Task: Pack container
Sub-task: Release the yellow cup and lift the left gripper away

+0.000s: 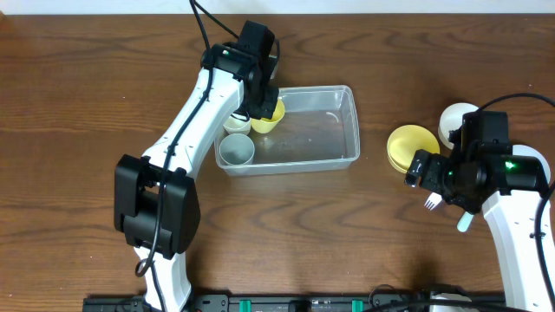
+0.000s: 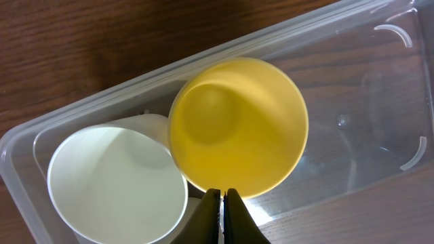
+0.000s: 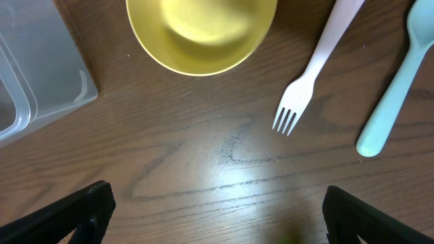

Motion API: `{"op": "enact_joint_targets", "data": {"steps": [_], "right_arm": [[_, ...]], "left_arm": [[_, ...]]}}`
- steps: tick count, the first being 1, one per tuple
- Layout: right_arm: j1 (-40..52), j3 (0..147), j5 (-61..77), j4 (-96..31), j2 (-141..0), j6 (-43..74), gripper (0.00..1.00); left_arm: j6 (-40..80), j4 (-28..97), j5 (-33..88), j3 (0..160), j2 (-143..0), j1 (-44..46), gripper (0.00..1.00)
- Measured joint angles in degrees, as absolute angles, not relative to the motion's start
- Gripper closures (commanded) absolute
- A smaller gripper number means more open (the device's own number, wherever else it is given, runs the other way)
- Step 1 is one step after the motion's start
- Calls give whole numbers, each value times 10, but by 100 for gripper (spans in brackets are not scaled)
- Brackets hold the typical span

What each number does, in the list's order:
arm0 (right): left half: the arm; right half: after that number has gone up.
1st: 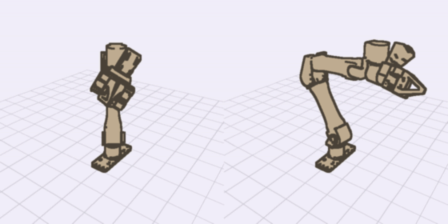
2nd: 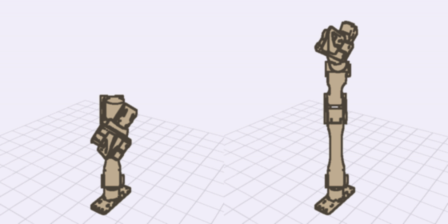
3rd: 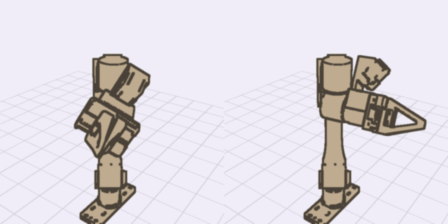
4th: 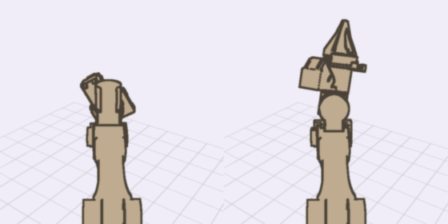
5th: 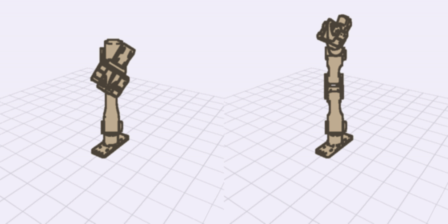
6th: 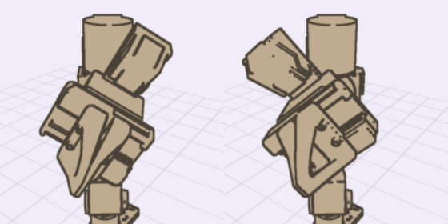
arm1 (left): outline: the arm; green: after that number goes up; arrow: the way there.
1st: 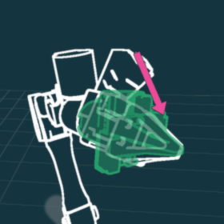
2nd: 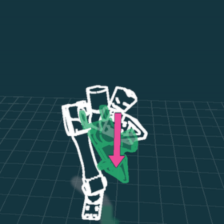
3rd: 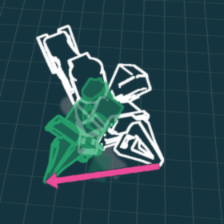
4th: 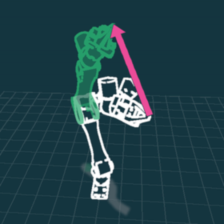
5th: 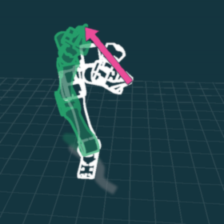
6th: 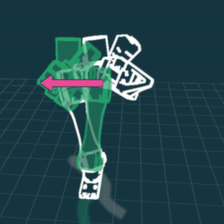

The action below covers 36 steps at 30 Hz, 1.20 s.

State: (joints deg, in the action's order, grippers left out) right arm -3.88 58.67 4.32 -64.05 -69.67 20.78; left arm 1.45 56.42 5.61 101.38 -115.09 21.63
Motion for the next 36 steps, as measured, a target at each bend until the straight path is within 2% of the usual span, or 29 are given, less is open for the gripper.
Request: {"op": "enact_joint_targets", "data": {"steps": [36], "right_arm": [[-39,587,43,-641,-697,208,1]], "left_arm": [[10,552,19,1008,-1185,216,94]]}}
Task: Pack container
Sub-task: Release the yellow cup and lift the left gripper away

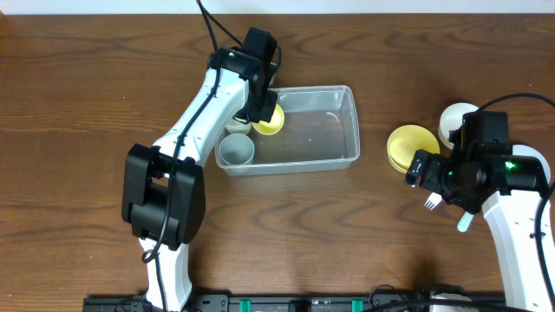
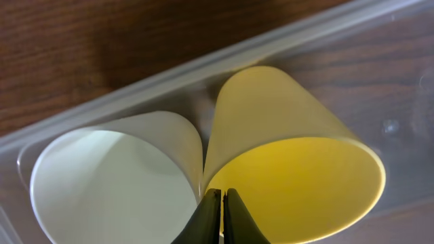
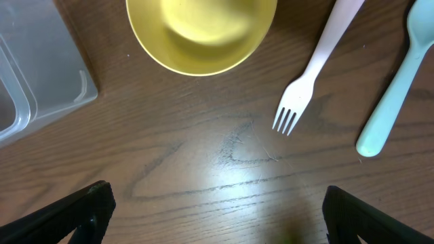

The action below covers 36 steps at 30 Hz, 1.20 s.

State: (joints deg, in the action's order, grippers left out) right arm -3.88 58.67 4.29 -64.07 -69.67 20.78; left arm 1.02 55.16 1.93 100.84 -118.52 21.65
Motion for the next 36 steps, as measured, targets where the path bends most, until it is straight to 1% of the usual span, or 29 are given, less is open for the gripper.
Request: {"op": "enact_joint_targets", "data": {"steps": [17,20,21,24,27,36], "right_arm": [[-39,587,43,-640,-697,208,1],[-39,587,43,-640,-697,208,1],[-39,587,43,-640,-697,208,1],[-39,587,43,-636,-697,207,1],[-39,587,43,-630,-697,197,1],[-39,593,41,-585,-697,170,1]], "left_arm": [[4,524,11,1009,-1184,216,93],[0,517,10,1009,-1176,216,83],[-1,515,10,1009,-1171,216,77],[0,515,10,1009,-1143,216,71],[0,528,8,1009,-1109,216,69],[21,622,-34,1010,-977,205,67]]}}
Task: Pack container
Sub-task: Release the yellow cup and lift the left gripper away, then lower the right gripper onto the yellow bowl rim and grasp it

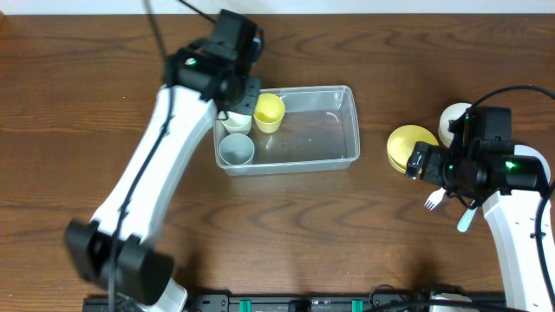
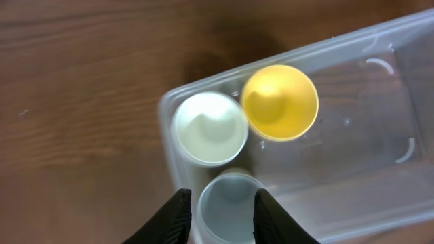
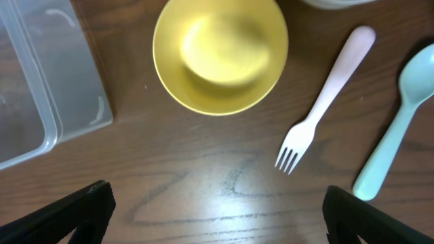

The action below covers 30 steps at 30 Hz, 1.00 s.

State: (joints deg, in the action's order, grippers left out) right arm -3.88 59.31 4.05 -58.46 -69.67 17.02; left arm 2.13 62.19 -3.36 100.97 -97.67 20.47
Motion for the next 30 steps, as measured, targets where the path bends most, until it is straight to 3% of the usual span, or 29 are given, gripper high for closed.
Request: {"op": "enact_joint_targets", "data": {"steps": [7,14,24,30], "right_arm": [[-39,695,27,-621,-697,129,1],[-30,818,20,-686,-726,77,1],[66,827,1,-693,-922,13,1],[76,827,-22,-667,-1011,1,1]], "left_arm": [[64,693,-16,1011,-864,83,67],[76,735,42,996,-838,-38,67],[92,725,61,945,-840,-71,67],[92,715,61,944,-840,-71,67]]}}
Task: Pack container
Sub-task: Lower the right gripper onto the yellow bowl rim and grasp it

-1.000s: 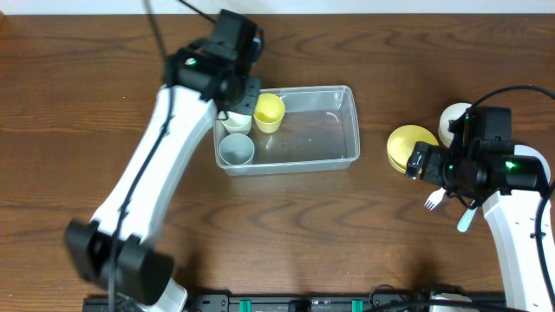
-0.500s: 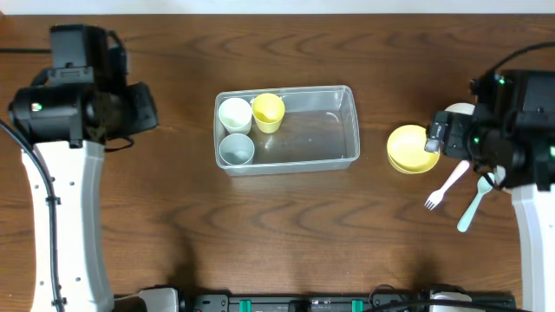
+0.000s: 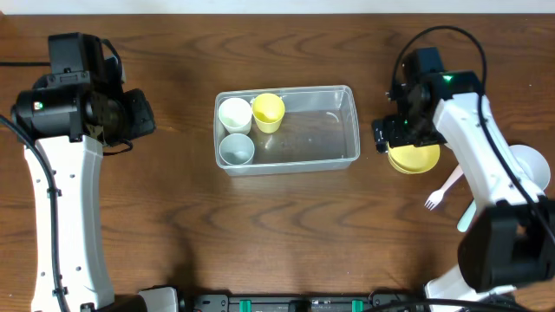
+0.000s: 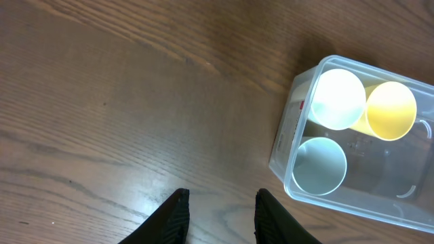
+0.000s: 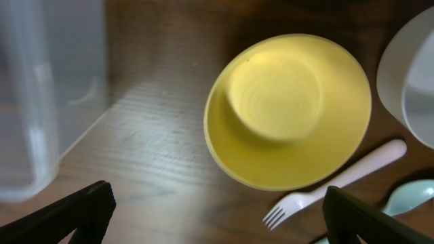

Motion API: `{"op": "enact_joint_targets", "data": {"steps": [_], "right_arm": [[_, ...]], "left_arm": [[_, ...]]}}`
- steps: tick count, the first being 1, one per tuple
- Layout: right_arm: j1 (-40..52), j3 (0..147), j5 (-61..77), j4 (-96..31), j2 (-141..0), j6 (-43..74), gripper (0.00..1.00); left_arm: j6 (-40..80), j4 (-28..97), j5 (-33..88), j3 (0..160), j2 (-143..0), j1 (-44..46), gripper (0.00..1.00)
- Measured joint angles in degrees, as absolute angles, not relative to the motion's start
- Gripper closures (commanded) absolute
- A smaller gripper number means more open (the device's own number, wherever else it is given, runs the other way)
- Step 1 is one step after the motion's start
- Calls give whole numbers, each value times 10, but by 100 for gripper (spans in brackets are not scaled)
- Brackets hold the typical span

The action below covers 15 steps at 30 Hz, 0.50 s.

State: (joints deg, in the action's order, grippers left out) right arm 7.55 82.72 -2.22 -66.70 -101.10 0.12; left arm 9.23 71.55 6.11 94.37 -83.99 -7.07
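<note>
The clear container [image 3: 340, 147] holds three upright cups at its left end: white [image 3: 234, 114], yellow [image 3: 269, 110] and pale blue [image 3: 236, 149]. My left gripper [image 3: 139, 117] is far to the left of it, open and empty over bare wood [image 4: 220, 217]; in that wrist view the container [image 4: 380, 203] sits at the right. My right gripper [image 3: 395, 134] hovers open beside the yellow bowl [image 3: 416, 159], which lies between its wide-spread fingers [image 5: 217, 217]. The yellow bowl [image 5: 288, 112] is upright on the table.
A white bowl [image 5: 413, 88] stands right of the yellow one. A pink fork [image 5: 332, 186] and a pale teal spoon [image 5: 407, 196] lie in front of the bowls. The container's right wall [image 5: 41, 102] is just left of the right gripper.
My left arm has swung from above the container's left end to the far left of the table, still open. My right gripper has gone from in front of the yellow bowl to over its left side.
My left gripper was shut on the yellow cup's rim inside the container, beside the white cup, and then held it tilted. A second ago it was open above, the cup standing upright. Now it is withdrawn left, and the open right gripper is at the yellow bowl.
</note>
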Motion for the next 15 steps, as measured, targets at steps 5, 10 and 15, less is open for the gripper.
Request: {"op": "enact_joint_targets", "data": {"steps": [5,10,15], "right_arm": [[76,827,-43,-651,-1057,-5,2],[76,827,-53,-639,-1105,-9,9],[76,827,-59,-625,-1135,-12,23]], "left_arm": [[92,715,61,944,-840,-71,66],[92,716,61,944,-840,-71,67],[92,715,63,944,-840,-71,66]]}}
